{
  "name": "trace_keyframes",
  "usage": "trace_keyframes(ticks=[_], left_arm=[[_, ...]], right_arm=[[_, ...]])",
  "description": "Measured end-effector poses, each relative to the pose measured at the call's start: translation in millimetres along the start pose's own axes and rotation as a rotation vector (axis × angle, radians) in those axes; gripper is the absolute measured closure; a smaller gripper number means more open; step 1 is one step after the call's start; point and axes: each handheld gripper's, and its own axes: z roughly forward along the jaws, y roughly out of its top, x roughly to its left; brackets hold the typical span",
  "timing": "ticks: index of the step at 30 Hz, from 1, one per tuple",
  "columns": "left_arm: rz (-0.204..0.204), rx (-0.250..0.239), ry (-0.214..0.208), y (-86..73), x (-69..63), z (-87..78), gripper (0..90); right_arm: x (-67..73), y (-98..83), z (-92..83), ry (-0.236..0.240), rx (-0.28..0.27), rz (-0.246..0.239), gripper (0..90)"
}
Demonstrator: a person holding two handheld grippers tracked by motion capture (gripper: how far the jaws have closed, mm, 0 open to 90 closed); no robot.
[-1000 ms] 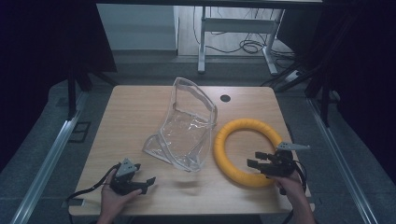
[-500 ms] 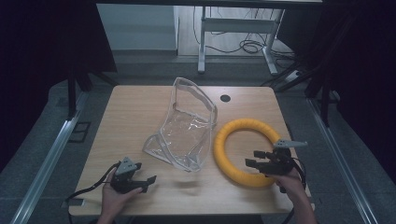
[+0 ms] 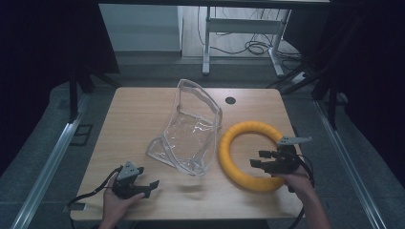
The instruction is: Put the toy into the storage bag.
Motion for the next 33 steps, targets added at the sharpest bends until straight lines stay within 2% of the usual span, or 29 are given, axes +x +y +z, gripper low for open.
trace_keyframes(ticks=[8,14,15,16,17,18,20,21,22,24,26,27,28,33], left_arm=[[0.0,0.003,-0.009,1.0,1.5,2.3,17.0],[-0.004,0.002,-0.014,0.9,0.8,2.0,17.0],[-0.004,0.002,-0.014,0.9,0.7,1.5,17.0],[-0.004,0.002,-0.014,0.9,0.7,1.5,17.0],[-0.004,0.0,-0.014,0.9,0.7,1.3,17.0],[-0.004,0.001,-0.014,0.9,0.7,1.3,17.0],[0.0,0.006,-0.013,0.7,1.1,2.0,17.0],[0.001,0.009,-0.013,0.5,1.1,2.7,17.0],[0.005,0.016,-0.015,0.3,1.2,3.4,17.0],[0.006,0.018,-0.016,0.1,1.1,4.4,17.0],[0.005,0.019,-0.016,0.1,1.1,4.4,17.0],[0.006,0.019,-0.016,0.1,1.0,4.2,17.0],[0.006,0.018,-0.017,0.1,1.0,3.8,17.0],[0.004,0.015,-0.017,0.3,0.8,2.9,17.0]], right_arm=[[13.5,20.4,10.5,-0.025,0.133,-0.077,32.9],[28.2,30.6,25.0,-0.025,0.272,-0.14,32.0],[32.8,33.3,30.8,-0.033,0.32,-0.16,32.0],[32.8,33.3,30.8,-0.033,0.32,-0.16,32.0],[34.7,34.2,33.9,-0.035,0.344,-0.172,31.8],[39.1,34.9,41.3,-0.044,0.398,-0.186,31.7],[40.3,34.7,43.9,-0.042,0.416,-0.191,31.5],[41.6,34.2,47.3,-0.042,0.438,-0.197,31.4],[44.2,32.4,55.3,-0.048,0.484,-0.213,31.3],[45.2,31.7,58.0,-0.05,0.496,-0.214,31.3],[46.9,29.7,64.4,-0.052,0.53,-0.228,31.3],[49.0,27.3,70.3,-0.06,0.568,-0.243,31.4],[49.0,27.3,70.3,-0.06,0.568,-0.243,31.4],[54.7,19.7,83.4,-0.065,0.653,-0.266,31.6]])
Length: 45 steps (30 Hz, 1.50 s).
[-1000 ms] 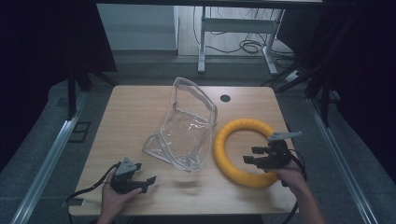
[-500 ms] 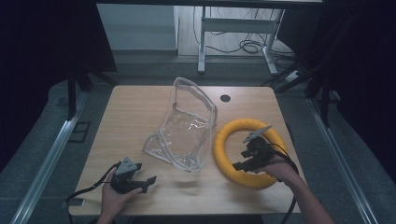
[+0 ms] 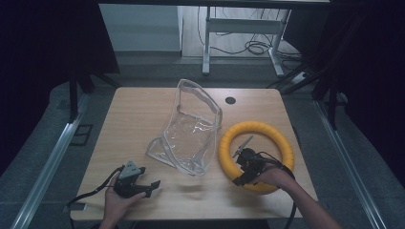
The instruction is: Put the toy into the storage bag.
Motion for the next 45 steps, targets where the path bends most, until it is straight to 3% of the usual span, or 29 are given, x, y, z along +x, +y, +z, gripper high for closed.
trace_keyframes(ticks=[1,7,13,23,28,29,31,32,34,35,45], left_arm=[[0.001,0.001,0.001,0.0,0.1,0.2,17.0],[-0.003,0.001,0.002,-0.3,-0.1,1.4,17.0],[-0.003,-0.002,0.0,-0.2,-0.3,0.9,17.0],[-0.003,0.002,0.0,-0.6,-0.6,2.3,17.0],[-0.002,0.002,0.002,-0.7,-0.3,2.3,17.0],[-0.001,0.003,0.003,-0.7,-0.3,2.5,17.0],[-0.003,0.005,0.002,-0.7,-0.5,3.1,17.0],[-0.002,0.007,0.002,-0.8,-0.5,3.4,17.1],[-0.004,0.009,0.001,-0.9,-0.8,4.0,17.1],[-0.005,0.008,-0.001,-1.0,-0.9,4.3,17.1],[-0.006,0.008,0.001,-1.1,-0.8,4.6,17.1]], right_arm=[[2.5,1.0,6.0,-0.019,0.032,-0.013,32.2],[5.9,3.1,17.8,-0.058,0.086,-0.037,35.5],[7.3,5.1,22.1,-0.1,0.11,-0.047,43.7],[1.4,7.7,24.5,-0.069,0.147,-0.035,49.8],[-5.6,3.5,17.2,-0.003,0.098,-0.006,50.2],[-9.9,0.6,10.1,0.027,0.055,0.007,50.3],[-12.2,-0.7,5.5,0.041,0.039,0.011,50.4],[-16.2,-3.9,-3.4,0.074,-0.008,0.03,50.5],[-18.5,-5.7,-7.6,0.091,-0.034,0.043,50.5],[-22.7,-9.2,-15.8,0.113,-0.084,0.052,50.5],[-35.6,-15.8,-43.5,0.168,-0.23,0.099,50.6]])
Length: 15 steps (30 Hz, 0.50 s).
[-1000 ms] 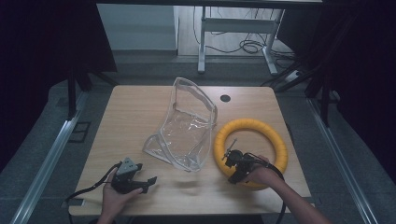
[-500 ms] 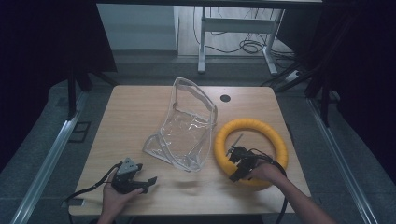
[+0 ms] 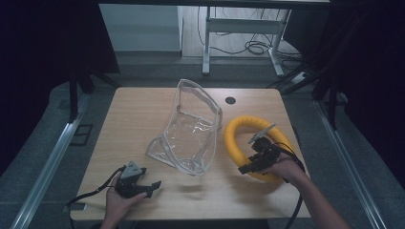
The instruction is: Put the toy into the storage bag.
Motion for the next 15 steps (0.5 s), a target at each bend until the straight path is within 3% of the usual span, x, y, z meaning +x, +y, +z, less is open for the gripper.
trace_keyframes(ticks=[15], left_arm=[[-0.004,-0.003,-0.001,0.2,-0.2,0.3,17.2]], right_arm=[[-12.9,-4.0,-49.7,0.042,-0.297,0.066,50.7]])
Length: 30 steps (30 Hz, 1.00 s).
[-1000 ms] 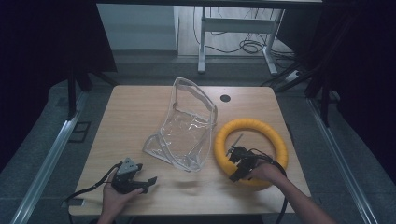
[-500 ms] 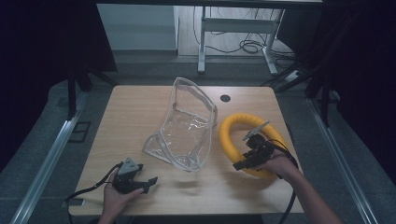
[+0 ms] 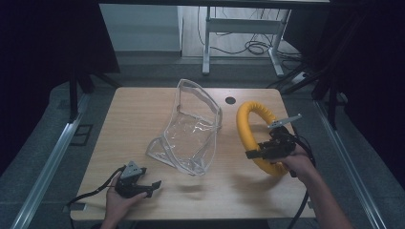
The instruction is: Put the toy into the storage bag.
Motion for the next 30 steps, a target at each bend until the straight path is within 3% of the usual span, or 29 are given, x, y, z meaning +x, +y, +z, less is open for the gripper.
trace_keyframes(ticks=[8,23,30], left_arm=[[0.007,-0.001,-0.002,0.1,0.6,0.0,17.2],[0.009,-0.001,-0.002,0.1,0.7,-0.1,17.2],[0.009,-0.002,-0.002,0.1,0.8,0.0,17.2]], right_arm=[[1.4,11.7,-14.8,0.014,-0.157,0.006,50.6],[21.8,29.2,-12.3,0.036,-0.313,-0.038,50.3],[26.7,33.0,-10.6,0.031,-0.352,-0.044,50.2]])
